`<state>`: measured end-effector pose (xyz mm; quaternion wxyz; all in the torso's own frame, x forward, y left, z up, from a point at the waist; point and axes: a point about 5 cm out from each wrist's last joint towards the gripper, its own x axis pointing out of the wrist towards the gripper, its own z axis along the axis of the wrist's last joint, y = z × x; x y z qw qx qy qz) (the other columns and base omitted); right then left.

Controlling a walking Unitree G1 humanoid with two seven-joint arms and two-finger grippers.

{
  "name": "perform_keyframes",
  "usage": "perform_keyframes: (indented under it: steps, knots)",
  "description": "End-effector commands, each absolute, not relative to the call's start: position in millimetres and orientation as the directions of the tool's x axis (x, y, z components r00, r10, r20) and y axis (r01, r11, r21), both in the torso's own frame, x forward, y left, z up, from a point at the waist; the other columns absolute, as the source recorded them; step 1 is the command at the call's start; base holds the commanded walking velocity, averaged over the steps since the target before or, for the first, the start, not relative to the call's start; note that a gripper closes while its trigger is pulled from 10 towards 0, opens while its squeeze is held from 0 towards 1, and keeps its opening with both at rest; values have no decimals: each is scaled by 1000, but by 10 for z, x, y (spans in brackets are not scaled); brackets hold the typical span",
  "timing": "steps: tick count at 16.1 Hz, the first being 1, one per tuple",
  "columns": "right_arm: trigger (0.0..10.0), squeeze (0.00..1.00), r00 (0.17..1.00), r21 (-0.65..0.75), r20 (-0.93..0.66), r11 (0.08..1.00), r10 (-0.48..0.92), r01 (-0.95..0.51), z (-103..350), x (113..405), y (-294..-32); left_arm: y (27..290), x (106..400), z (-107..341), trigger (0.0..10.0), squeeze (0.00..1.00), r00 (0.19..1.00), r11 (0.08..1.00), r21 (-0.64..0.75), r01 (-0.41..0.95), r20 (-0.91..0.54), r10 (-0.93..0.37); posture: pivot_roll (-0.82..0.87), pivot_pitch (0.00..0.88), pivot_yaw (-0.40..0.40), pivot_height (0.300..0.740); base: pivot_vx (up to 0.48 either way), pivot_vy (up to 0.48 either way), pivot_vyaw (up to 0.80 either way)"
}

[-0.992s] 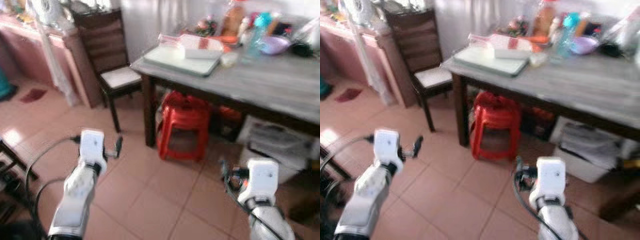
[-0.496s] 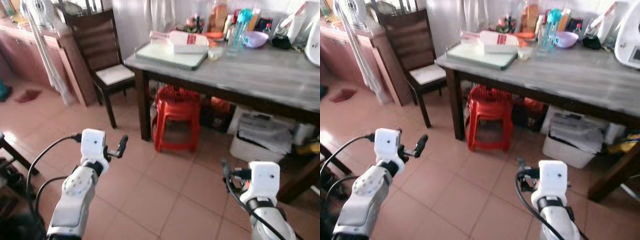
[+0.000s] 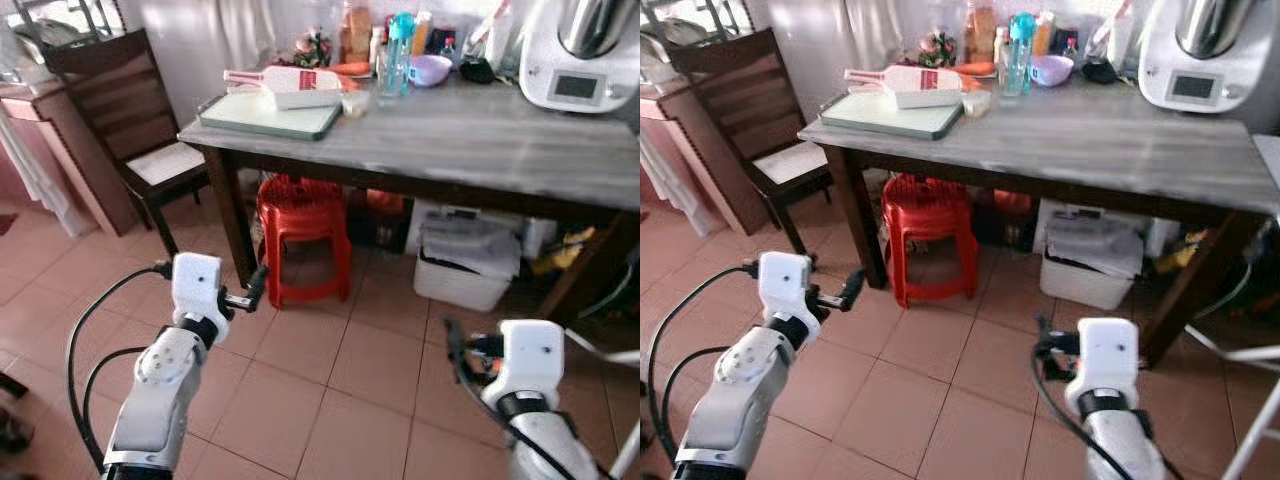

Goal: Setting the table

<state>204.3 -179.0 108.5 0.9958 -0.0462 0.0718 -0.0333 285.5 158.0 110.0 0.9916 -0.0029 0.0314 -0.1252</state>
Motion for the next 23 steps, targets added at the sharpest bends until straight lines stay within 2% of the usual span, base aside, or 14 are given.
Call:
perform_keyframes:
  steps: [1, 9, 15, 23]
  knots:
    - [10000, 0, 991, -84, -126, 996, -54, 44, 1118, 2059, -1736, 1652, 2845, 1109, 10000, 0, 971, 974, -3, 228, -68, -228, -39, 26, 25, 740, 0, -349, 0]
    - [10000, 0, 995, -87, -78, 995, -60, 53, 1197, 2074, -1744, 1615, 2867, 1245, 10000, 0, 970, 970, -6, 244, -22, -244, -43, 32, 28, 740, 0, -351, 0]
    - [10000, 0, 995, -85, -78, 995, -60, 53, 1206, 2095, -1753, 1601, 2864, 1204, 10000, 0, 969, 970, -10, 243, -38, -243, -47, 32, 25, 740, 0, -351, -701]
    - [10000, 0, 995, -99, -84, 994, -54, 46, 1197, 2097, -1756, 1554, 2865, 1203, 10000, 0, 968, 969, -18, 248, -33, -248, -54, 35, 24, 740, 0, -351, 0]
